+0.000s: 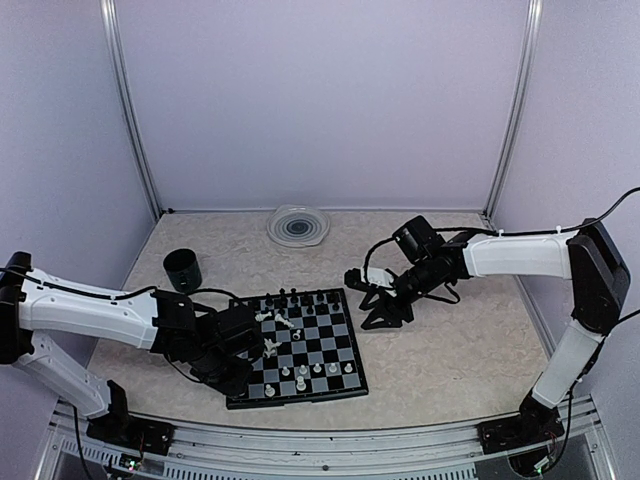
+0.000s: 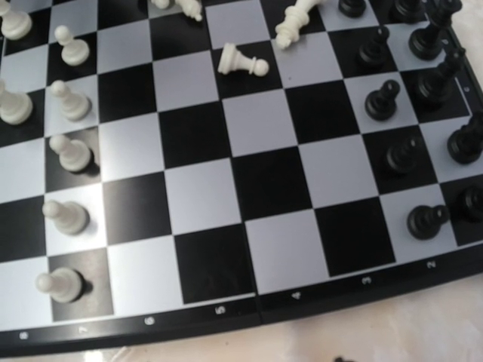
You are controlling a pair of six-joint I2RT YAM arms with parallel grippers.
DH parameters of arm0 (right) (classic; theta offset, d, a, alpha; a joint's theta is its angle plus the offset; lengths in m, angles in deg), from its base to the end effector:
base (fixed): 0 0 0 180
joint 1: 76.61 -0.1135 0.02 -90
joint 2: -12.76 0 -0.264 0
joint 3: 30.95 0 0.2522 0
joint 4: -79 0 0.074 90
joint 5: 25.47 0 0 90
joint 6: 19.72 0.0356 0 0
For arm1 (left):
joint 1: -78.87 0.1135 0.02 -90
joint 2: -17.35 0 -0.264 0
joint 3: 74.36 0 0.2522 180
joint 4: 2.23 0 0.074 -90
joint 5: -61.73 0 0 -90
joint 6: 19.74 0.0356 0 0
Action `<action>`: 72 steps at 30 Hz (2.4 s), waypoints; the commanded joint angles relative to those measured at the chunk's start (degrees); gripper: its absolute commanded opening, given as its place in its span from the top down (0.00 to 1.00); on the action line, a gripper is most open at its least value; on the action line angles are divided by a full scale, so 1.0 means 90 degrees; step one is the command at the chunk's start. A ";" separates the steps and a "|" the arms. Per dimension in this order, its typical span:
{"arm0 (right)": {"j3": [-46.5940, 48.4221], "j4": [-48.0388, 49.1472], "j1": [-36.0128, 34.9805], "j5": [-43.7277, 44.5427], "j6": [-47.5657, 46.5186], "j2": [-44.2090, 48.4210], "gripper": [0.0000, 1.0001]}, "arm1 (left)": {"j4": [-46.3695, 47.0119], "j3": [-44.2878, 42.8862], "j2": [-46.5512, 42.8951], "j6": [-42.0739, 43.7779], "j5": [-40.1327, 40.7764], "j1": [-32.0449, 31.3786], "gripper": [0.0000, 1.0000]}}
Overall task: Set up the chess pieces on the board
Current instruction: Place the rook at a1, then place the pawn on the chessboard.
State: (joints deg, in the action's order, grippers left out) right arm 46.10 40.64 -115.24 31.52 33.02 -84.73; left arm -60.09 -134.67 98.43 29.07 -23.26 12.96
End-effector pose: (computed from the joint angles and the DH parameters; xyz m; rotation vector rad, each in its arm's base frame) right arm 0.2570 0.2302 0.1983 -1.7061 1.8506 0.7516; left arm 0.0994 -0.2146 0.1776 0.6188 2.8838 -0.1595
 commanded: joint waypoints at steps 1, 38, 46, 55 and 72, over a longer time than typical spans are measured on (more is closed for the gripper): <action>0.0200 -0.0163 -0.0057 -0.0072 -0.0036 -0.0027 0.48 | -0.0152 -0.0049 -0.0123 -0.0025 0.0158 0.0038 0.66; 0.0161 -0.0183 -0.0064 -0.0013 -0.0132 -0.0058 0.48 | 0.0993 -0.0682 0.0881 0.1917 0.0514 0.2577 0.52; 0.0176 -0.0234 -0.0070 -0.0029 -0.0129 -0.0087 0.48 | 0.1104 -0.0681 0.0965 0.2454 0.0234 0.2592 0.54; 0.0175 -0.0232 -0.0067 -0.0004 -0.0129 -0.0066 0.48 | 0.1098 -0.0644 0.1088 0.2391 -0.0091 0.2803 0.65; 0.0179 -0.0260 -0.0075 -0.0032 -0.0150 -0.0085 0.47 | 0.1514 -0.0271 0.0988 0.2151 -0.0975 0.3163 0.88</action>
State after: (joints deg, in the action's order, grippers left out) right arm 46.71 39.29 -115.26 31.74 32.19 -84.76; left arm -47.06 -139.02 107.59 49.20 -29.66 40.44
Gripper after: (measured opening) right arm 0.527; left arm 0.145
